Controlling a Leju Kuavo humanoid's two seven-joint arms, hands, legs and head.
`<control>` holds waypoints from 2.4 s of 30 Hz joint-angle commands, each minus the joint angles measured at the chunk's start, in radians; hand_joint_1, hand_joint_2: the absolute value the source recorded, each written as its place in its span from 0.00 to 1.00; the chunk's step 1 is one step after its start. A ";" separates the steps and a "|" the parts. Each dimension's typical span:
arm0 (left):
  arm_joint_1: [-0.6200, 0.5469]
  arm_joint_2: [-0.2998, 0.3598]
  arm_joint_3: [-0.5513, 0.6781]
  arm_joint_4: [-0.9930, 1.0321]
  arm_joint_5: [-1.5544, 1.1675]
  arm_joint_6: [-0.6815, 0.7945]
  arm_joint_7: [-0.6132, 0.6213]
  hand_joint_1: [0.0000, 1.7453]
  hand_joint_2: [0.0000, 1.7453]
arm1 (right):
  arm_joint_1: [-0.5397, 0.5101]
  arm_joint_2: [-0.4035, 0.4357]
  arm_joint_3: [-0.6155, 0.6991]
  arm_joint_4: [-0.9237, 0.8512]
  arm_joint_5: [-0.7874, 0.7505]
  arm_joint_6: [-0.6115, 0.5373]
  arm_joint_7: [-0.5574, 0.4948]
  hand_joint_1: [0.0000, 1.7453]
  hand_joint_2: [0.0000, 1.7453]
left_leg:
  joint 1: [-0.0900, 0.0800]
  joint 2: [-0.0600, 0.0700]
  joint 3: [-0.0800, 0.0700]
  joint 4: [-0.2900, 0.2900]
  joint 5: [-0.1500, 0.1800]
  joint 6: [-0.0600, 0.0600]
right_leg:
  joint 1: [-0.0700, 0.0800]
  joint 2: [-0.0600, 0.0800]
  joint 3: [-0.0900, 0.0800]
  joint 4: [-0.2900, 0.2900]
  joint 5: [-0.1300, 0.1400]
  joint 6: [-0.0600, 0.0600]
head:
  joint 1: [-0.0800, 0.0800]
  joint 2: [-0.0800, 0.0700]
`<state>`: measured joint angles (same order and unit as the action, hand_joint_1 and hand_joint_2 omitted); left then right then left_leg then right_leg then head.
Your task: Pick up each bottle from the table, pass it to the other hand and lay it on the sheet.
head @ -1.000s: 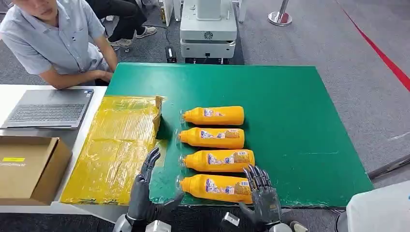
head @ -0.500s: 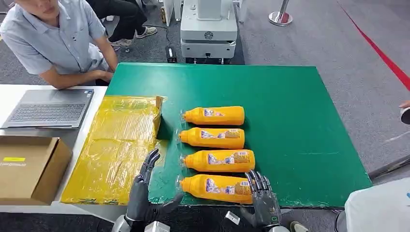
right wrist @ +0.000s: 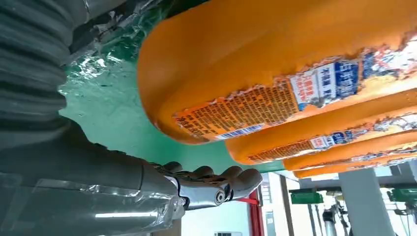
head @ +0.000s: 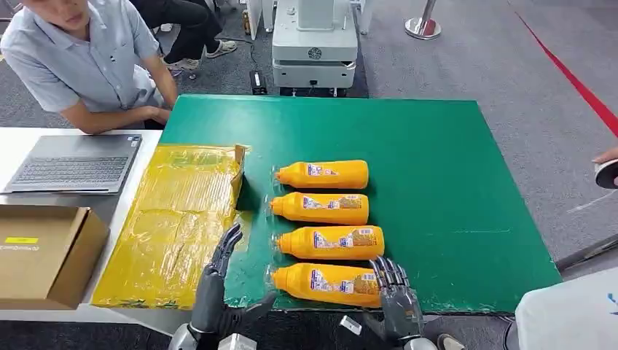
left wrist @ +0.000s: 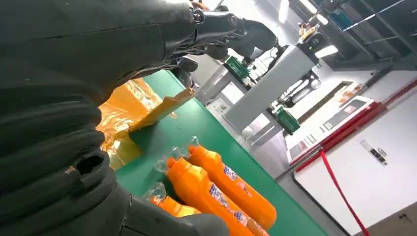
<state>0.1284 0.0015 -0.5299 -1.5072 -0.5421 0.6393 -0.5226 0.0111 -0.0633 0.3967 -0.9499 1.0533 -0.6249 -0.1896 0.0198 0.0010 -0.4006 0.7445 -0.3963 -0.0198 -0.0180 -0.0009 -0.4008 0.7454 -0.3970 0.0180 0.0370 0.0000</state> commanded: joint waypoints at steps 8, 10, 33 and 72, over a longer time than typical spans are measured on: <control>-0.031 0.001 -0.014 -0.012 -0.008 -0.012 0.009 0.00 1.00 | -0.058 0.007 0.050 -0.019 0.008 -0.033 -0.008 0.00 1.00 | 0.000 0.000 0.000 0.000 0.000 0.000 | 0.000 0.000 0.000 0.000 0.000 0.000 | 0.000 0.000; -0.032 0.000 -0.014 -0.008 -0.007 -0.012 0.008 0.00 1.00 | -0.070 0.010 0.055 -0.010 0.009 -0.022 -0.008 0.00 1.00 | 0.000 0.000 0.000 0.000 0.000 0.000 | 0.000 0.000 0.000 0.000 0.000 0.000 | 0.002 0.000; -0.051 -0.009 -0.015 0.030 0.019 -0.018 -0.013 0.00 1.00 | -0.127 0.026 0.056 0.088 -0.024 0.088 -0.014 0.00 1.00 | 0.000 0.000 0.000 0.000 0.000 0.000 | 0.000 0.000 0.000 0.000 0.000 0.000 | 0.000 0.000; -0.073 -0.015 -0.011 0.067 0.047 -0.044 -0.039 0.00 1.00 | -0.169 -0.010 0.105 0.186 -0.070 0.294 -0.004 1.00 1.00 | 0.000 0.000 0.000 0.000 0.000 0.000 | 0.000 0.000 0.000 0.000 0.000 0.000 | 0.000 0.000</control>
<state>0.0933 -0.0031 -0.5295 -1.4374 -0.5024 0.6012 -0.5486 -0.1349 -0.0629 0.4696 -0.8007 0.9724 -0.3967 -0.2193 0.0198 0.0010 -0.4006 0.7445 -0.3963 -0.0198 -0.0180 -0.0009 -0.4008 0.7454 -0.3970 0.0180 0.0374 0.0000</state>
